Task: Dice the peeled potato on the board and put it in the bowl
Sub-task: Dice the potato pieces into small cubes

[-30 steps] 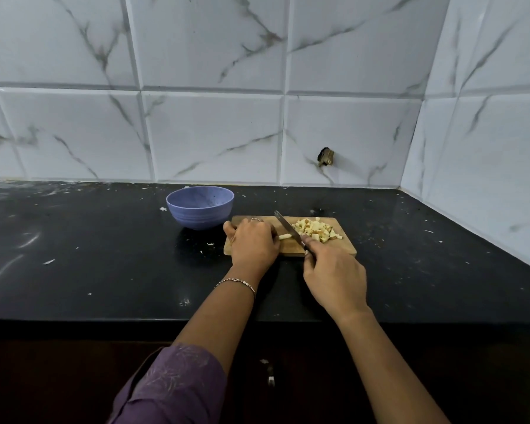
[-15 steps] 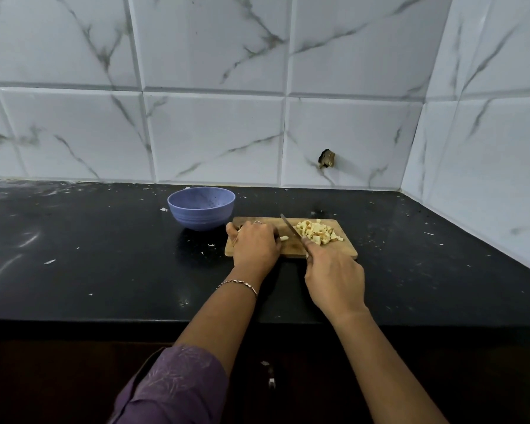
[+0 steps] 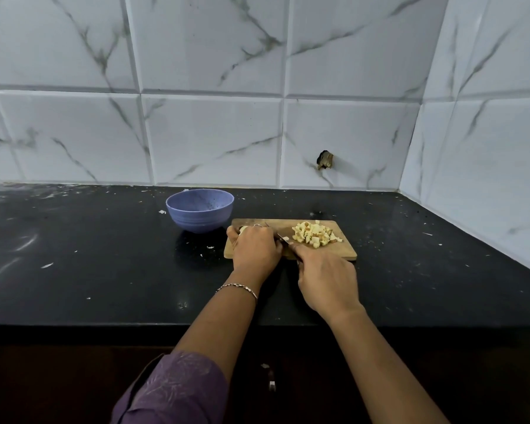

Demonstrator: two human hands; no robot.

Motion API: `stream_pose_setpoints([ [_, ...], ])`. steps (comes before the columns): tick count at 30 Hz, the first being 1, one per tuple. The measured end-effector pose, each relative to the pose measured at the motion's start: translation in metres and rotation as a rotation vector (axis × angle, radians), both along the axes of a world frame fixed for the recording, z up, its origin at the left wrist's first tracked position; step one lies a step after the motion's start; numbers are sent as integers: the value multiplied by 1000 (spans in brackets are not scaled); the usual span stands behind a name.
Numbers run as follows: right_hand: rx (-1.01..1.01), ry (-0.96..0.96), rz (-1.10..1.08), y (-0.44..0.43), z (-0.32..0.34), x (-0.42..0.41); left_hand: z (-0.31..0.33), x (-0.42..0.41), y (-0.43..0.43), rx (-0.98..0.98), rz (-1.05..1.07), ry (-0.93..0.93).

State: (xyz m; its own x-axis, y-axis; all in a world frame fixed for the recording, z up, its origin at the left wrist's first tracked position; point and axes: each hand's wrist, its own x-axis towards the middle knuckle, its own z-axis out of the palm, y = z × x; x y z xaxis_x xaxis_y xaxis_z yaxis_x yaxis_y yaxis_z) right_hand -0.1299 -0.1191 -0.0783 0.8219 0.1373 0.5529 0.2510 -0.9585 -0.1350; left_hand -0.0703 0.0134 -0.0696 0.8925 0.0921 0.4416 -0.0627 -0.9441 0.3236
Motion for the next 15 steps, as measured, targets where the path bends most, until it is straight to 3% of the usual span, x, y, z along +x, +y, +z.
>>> stream_pose_setpoints([
  [5, 68, -11, -72, -2, 1, 2, 2, -5, -1, 56, 44, 11],
  [15, 110, -11, 24, -3, 6, -11, 2, -10, 1, 3, 72, -24],
])
